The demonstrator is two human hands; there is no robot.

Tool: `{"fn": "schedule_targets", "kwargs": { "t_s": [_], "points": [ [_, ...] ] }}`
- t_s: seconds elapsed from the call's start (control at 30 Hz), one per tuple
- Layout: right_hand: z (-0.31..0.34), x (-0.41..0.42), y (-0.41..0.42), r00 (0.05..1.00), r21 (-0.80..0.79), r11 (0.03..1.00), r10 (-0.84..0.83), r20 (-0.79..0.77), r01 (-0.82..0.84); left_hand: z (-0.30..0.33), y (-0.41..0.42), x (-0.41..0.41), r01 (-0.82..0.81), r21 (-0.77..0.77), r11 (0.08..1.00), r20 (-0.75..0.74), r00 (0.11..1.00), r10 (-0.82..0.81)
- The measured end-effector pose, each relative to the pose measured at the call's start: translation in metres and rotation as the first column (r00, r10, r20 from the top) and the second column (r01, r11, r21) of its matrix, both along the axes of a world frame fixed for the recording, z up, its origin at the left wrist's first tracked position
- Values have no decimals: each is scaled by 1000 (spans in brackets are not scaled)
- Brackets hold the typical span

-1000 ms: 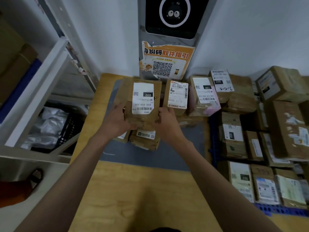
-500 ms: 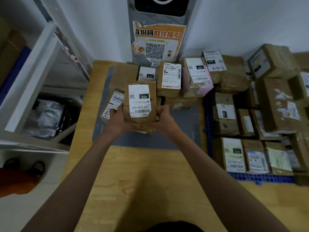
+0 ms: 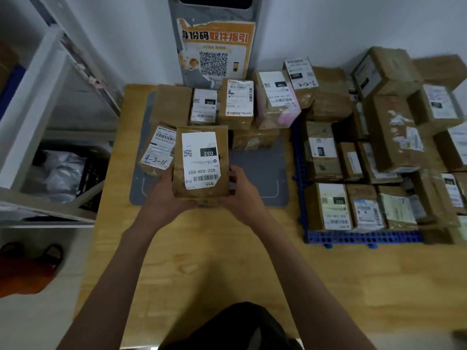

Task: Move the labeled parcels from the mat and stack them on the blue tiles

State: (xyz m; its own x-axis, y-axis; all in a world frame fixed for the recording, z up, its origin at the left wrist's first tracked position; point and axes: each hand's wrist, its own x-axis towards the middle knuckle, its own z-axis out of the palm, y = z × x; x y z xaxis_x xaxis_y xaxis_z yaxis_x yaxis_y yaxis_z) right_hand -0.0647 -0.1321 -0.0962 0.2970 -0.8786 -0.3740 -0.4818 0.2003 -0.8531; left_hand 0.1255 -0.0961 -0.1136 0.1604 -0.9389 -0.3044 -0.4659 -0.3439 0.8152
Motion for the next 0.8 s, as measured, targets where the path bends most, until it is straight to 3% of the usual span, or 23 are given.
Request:
{"fn": "schedule_targets", "kwargs": {
  "t_s": [0.6, 0.8],
  "points": [
    [17, -174, 65, 988, -33, 999, 16, -154, -22, 20, 58, -159, 130, 14, 991, 123, 984, -131],
    [21, -246, 83, 994, -53, 998, 14, -107, -19, 27, 70, -230, 153, 14, 988, 167, 974, -153]
  ]
}}
